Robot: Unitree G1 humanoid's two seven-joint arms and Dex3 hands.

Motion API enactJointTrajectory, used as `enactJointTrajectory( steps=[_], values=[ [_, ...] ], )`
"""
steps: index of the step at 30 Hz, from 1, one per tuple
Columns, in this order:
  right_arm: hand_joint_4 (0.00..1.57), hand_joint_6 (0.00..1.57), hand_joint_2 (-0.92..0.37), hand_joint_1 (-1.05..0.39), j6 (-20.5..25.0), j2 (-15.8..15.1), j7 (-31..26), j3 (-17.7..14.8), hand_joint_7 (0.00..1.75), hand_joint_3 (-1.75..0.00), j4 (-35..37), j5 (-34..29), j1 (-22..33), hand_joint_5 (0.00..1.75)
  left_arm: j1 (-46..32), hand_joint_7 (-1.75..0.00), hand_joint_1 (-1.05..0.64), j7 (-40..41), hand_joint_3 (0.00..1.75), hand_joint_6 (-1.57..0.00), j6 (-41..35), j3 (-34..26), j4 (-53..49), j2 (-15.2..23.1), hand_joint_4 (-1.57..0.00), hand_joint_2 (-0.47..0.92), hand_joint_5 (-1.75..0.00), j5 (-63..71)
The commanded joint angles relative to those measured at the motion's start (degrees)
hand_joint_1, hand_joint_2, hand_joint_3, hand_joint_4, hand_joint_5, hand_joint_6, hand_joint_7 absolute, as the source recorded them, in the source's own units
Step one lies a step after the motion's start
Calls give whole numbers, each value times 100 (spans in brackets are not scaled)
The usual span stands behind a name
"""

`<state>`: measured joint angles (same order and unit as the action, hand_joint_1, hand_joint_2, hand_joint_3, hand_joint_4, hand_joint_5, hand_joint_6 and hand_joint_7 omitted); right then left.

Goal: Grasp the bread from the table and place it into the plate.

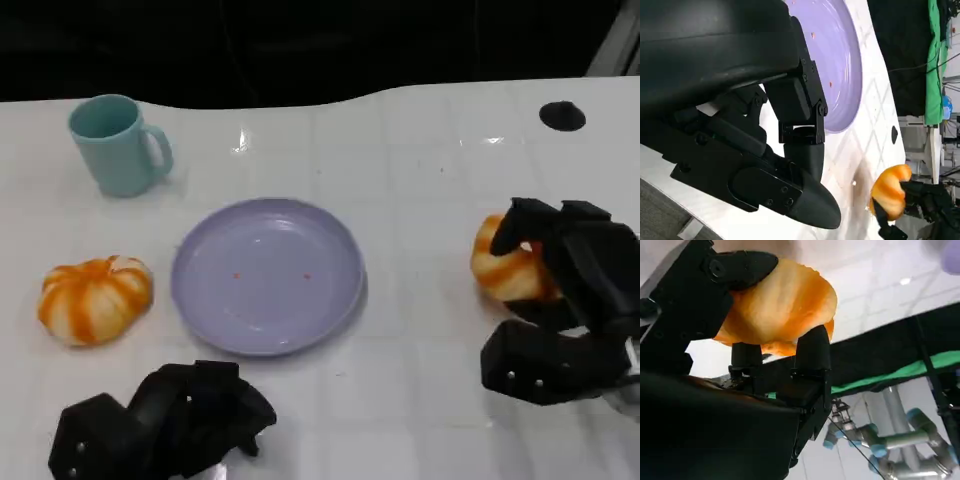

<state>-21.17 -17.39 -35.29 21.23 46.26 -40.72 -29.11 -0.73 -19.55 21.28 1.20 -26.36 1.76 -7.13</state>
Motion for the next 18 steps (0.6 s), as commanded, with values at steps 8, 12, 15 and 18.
enactJointTrajectory(
  steps=[8,12,15,18],
  values=[
    [100,83,-19,7,-406,455,625,-24,165,-146,-733,460,-15,175,41,-77,-105,9,0,-128,-21,-32,-140,84,-89,86,-151,60],
    [103,85,-12,7,-656,755,634,38,165,-158,-553,471,-204,175,71,-77,-105,-15,0,-128,-11,-38,-190,85,-89,86,-151,42],
    [103,85,-11,4,-691,950,667,82,165,-159,-419,435,-330,175,79,-77,-105,-40,0,-128,10,-46,-241,79,-89,85,-151,14],
    [101,84,-13,0,-724,1113,742,124,164,-159,-299,441,-449,175,48,-76,-105,-35,0,-128,15,-34,-218,73,-89,85,-151,16]
  ],
)
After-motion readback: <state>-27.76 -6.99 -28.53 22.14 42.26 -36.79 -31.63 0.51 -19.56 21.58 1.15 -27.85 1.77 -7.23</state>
